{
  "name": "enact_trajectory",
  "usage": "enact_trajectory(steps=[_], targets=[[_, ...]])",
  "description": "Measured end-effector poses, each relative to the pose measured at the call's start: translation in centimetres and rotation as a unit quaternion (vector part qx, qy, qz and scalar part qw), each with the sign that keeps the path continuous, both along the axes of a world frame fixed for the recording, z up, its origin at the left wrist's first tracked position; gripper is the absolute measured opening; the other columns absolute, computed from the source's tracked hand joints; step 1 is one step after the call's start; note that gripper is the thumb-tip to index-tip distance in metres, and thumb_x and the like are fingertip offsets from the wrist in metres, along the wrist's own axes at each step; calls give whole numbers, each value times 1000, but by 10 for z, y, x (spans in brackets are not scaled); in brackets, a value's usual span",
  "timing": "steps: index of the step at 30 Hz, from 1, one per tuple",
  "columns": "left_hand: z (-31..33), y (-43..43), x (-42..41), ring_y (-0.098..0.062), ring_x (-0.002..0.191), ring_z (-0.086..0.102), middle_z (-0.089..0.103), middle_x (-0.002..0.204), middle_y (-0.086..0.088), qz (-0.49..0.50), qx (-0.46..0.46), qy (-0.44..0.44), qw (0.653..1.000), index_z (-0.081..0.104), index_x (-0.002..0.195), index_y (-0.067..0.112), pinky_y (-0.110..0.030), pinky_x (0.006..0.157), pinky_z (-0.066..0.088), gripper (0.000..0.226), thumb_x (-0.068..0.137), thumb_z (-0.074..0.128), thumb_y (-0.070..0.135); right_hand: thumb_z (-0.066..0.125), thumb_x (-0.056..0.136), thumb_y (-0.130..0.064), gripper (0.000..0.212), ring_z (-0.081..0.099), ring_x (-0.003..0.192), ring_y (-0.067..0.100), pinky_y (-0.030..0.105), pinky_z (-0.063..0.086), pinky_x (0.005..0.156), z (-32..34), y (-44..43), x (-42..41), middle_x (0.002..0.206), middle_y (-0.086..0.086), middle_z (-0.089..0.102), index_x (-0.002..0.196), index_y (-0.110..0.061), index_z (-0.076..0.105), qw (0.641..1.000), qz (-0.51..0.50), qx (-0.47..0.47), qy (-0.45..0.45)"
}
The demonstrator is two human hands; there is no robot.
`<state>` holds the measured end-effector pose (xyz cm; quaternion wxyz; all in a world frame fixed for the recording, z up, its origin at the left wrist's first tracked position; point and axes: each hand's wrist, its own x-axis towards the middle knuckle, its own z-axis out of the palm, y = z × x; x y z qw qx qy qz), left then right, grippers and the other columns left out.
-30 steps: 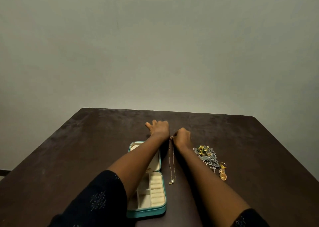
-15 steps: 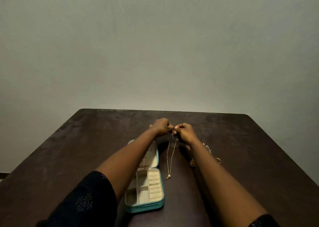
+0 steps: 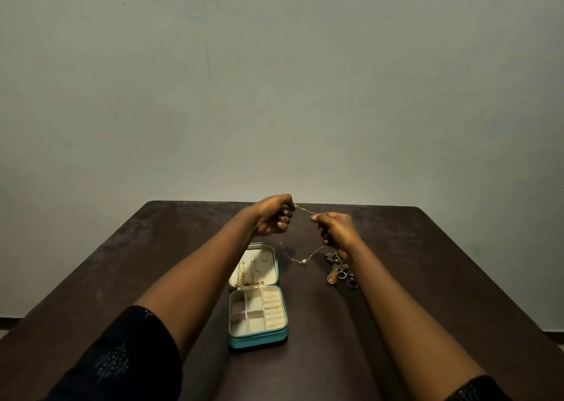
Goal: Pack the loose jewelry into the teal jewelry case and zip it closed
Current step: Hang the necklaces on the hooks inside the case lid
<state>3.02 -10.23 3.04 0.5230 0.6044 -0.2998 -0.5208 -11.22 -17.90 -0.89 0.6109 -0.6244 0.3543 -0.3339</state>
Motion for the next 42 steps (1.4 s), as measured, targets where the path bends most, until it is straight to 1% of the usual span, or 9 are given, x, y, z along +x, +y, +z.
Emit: enact_trajectory(steps=[6,12,16,18,21,27,33,37,42], targets=[[19,29,-9,-3,37,24,31,46,9,-93,61,-34,993,54,84,11,-14,35,18,28,99,36,25,59,88,-15,16,26,29,3,14,18,37,25,8,-20,53,2,38,75,-6,64,999,-29,-40,3],[18,55,-18,-2,33,27,39,47,8,-203,150,-68,965,57,79,9,-11,33,17,54,97,29,52,61,86,-17,17,26,39,9,15,17,37,36,23,-37,55,3,38,76,-3,66,997,-55,-49,0],[14,68,-24,-2,37,39,64,60,1,-289,198,-118,929,62,90,4,-10,34,22,78,93,12,63,64,81,-17,15,25,42,10,16,17,38,41,34,-39,56,3,38,78,-3,66,998,-47,-50,7],[15,73,-25,-4,55,56,72,83,-4,-314,213,-137,915,59,106,3,-12,41,31,85,89,5,68,65,80,-16,13,25,41,10,16,17,39,44,40,-38,56,2,37,76,-4,65,998,-41,-44,6],[10,77,-25,-15,96,59,63,111,-6,-263,179,-153,936,39,136,5,-24,75,43,83,90,9,67,64,82,-18,16,24,41,10,17,17,41,48,47,-36,55,1,35,73,-5,65,999,-37,-18,-10],[-3,85,-33,-23,135,33,36,150,-1,-90,-50,-82,991,38,142,17,-37,109,21,60,98,14,51,61,84,-23,23,23,34,9,17,19,40,56,59,-28,50,0,34,69,-6,63,998,-27,51,-31],[-11,91,-39,-16,113,51,64,118,-2,-101,-113,34,988,52,128,14,-26,89,36,54,100,18,46,59,85,-25,21,24,32,7,14,20,38,61,74,-26,51,0,37,79,-5,62,999,-9,46,16],[-15,94,-29,-11,89,62,71,91,-5,-100,-134,98,981,66,91,12,-20,66,41,51,97,27,45,56,86,-25,20,25,31,6,15,21,35,55,74,-23,52,-2,36,77,-7,58,994,16,99,49],[-17,91,-28,-21,93,68,70,89,-9,-79,-196,214,954,67,72,10,-33,92,43,41,85,45,43,48,91,-27,32,34,29,5,11,29,33,44,76,-14,53,-1,41,62,-14,50,983,44,170,54]])
